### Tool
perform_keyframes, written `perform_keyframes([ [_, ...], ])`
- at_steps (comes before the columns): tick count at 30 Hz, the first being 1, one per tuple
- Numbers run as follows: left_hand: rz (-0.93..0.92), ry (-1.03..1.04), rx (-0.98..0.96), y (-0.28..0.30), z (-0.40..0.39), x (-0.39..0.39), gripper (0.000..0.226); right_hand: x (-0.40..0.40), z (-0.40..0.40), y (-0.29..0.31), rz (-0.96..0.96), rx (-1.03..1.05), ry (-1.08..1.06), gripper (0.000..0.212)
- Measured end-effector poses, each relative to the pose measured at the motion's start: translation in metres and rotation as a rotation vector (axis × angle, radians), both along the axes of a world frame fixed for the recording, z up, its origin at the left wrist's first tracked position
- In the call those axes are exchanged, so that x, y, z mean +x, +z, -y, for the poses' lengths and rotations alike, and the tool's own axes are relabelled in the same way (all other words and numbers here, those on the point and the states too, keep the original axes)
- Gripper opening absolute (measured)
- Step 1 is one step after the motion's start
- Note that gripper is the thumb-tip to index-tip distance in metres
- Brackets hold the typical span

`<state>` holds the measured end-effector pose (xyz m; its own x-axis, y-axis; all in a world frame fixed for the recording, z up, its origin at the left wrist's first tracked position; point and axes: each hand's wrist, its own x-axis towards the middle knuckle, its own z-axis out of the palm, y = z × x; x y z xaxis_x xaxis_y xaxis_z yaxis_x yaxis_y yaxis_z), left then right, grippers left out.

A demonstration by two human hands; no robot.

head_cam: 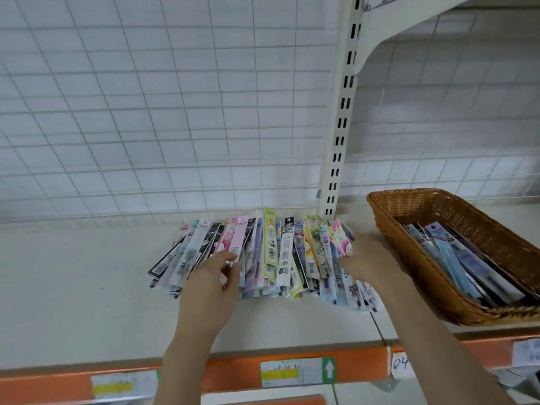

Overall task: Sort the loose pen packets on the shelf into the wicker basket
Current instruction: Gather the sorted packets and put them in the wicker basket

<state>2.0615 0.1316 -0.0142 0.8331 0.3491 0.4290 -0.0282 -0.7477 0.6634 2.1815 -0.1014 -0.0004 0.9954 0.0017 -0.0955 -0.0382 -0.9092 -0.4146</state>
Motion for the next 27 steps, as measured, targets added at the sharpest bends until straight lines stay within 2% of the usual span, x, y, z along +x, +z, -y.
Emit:
perform_keyframes([
  [8, -0.010, 0.025, 0.009, 0.006, -0.012, -0.005, 0.017, -0.017, -0.016, 0.006, 0.144, -0.138, -0.023, 0.020],
  [14, -0.040, 0.189, 0.059, 0.021, -0.035, 0.007, 0.019, -0.019, -0.023, 0.027, 0.198, -0.087, -0.034, 0.022],
  [18, -0.237, 0.275, 0.086, 0.029, -0.063, 0.028, 0.037, -0.019, -0.028, 0.038, 0.199, -0.024, 0.014, 0.027],
  [23, -0.660, 0.258, 0.127, 0.041, -0.090, 0.058, 0.060, -0.026, -0.032, 0.041, 0.180, 0.060, 0.052, 0.012],
  [27, -0.933, 0.152, 0.146, 0.055, -0.095, 0.069, 0.033, -0.032, -0.035, 0.043, 0.148, 0.076, 0.060, 0.014],
])
